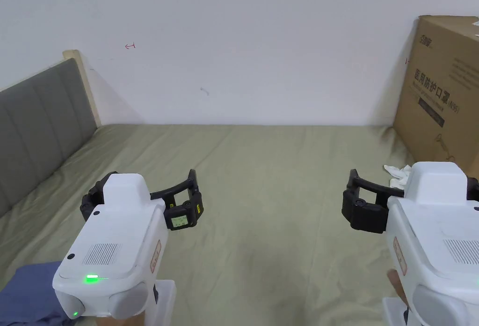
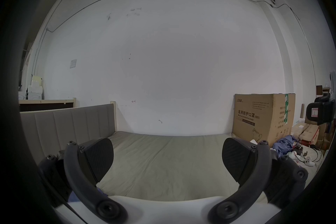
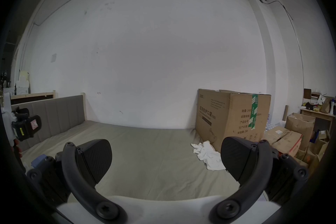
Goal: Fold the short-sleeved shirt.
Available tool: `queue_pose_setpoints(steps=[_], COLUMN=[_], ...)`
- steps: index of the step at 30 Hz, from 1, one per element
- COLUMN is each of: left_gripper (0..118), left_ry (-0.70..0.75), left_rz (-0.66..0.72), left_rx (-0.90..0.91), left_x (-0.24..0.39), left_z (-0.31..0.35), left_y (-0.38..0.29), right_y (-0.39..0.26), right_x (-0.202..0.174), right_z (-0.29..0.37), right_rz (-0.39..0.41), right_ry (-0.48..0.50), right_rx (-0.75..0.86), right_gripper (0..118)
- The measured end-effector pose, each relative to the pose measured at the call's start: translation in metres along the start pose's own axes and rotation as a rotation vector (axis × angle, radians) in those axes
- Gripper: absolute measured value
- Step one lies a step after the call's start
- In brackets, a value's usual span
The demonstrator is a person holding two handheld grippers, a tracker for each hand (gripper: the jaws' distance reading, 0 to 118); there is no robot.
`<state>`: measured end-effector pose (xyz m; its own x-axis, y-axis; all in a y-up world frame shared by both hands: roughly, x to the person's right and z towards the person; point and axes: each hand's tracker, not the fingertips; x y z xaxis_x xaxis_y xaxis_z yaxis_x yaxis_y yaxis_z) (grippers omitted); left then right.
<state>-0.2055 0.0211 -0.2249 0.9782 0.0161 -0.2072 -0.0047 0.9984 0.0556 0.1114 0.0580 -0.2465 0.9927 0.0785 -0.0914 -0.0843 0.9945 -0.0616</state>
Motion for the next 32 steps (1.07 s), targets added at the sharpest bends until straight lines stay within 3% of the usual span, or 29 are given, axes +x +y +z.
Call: queue_pose_setpoints(steps=[3, 10, 17, 23, 27, 32], left_gripper=[118, 118, 118, 118, 118, 118], left_ry=[-0.006, -0.012, -0.016, -0.019, -0.021, -0.018], left_rz=[0.006, 0.014, 0.011, 0.009, 0.005, 0.009], left_rx=[0.001, 0.017, 0.019, 0.018, 0.018, 0.023], left_x=[0.0, -0.002, -0.001, 0.0, -0.001, -0.003], left_z=[0.001, 0.002, 0.002, 0.002, 0.002, 0.002], left_y=[0.002, 0.007, 0.008, 0.007, 0.008, 0.008], right_y=[0.003, 0.018, 0.025, 0.029, 0.029, 0.029], right_x=[0.001, 0.016, 0.015, 0.004, -0.007, -0.008], right_z=[-0.005, -0.018, -0.018, -0.009, -0.006, -0.007], right_rz=[-0.074, -0.26, -0.227, -0.254, -0.182, -0.203], right_ry=[-0.029, -0.1, -0.106, -0.076, -0.099, -0.078], right_rx=[-0.079, -0.445, -0.477, -0.49, -0.441, -0.447], right_gripper=[118, 117, 117, 117, 117, 117])
